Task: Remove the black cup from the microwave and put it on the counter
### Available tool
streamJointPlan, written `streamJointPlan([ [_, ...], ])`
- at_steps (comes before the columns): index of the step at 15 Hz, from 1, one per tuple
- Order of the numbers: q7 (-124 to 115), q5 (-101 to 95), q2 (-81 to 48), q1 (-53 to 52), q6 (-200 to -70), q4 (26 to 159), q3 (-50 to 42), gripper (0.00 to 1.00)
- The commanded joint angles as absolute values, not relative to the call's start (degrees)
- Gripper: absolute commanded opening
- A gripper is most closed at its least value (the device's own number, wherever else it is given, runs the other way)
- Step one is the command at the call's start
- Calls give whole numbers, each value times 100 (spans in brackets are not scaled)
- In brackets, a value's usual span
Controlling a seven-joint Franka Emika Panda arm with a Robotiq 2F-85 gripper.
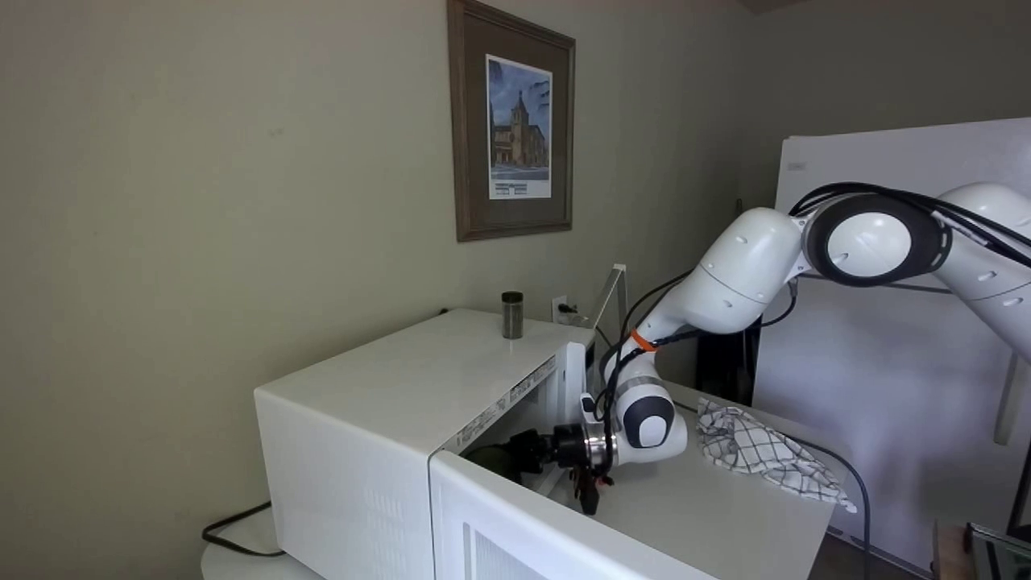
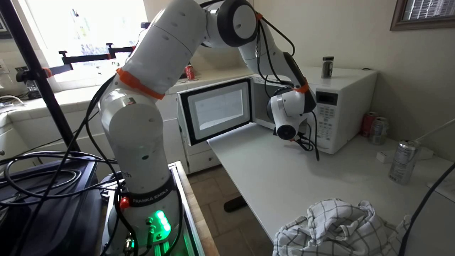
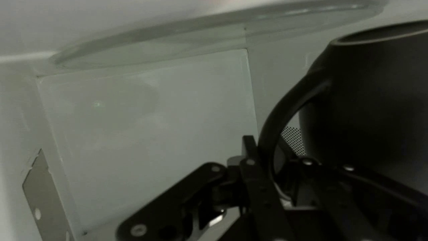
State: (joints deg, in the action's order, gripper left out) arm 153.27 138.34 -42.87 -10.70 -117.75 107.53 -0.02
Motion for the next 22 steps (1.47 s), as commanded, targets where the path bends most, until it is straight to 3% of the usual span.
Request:
streamJointPlan([
  [1,15113,13683,-4250,-922,-11244,10869,40,4],
  [14,15097,13060,-3944,-765,-10282,11828,24,4],
  [22,15299,13454,-3019,-651,-10412,13291,-45,4],
])
